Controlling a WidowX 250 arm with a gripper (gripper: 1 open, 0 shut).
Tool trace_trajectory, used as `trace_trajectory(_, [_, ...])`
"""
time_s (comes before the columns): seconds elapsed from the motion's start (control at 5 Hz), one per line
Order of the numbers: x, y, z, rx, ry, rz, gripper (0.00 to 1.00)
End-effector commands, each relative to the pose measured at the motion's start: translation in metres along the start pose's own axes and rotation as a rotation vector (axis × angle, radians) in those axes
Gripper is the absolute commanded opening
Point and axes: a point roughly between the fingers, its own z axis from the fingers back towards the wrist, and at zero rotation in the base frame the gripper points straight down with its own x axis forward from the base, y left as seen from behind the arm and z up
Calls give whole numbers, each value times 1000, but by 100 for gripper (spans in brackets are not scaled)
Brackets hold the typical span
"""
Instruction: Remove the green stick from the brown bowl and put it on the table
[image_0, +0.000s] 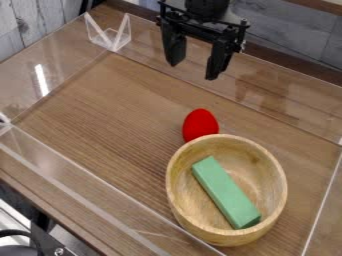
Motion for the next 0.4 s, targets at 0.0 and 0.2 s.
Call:
trace_trajectory(0.0, [-15,-7,-18,-15,29,139,100])
trace_trajectory(0.2, [-36,-22,-36,-29,45,234,100])
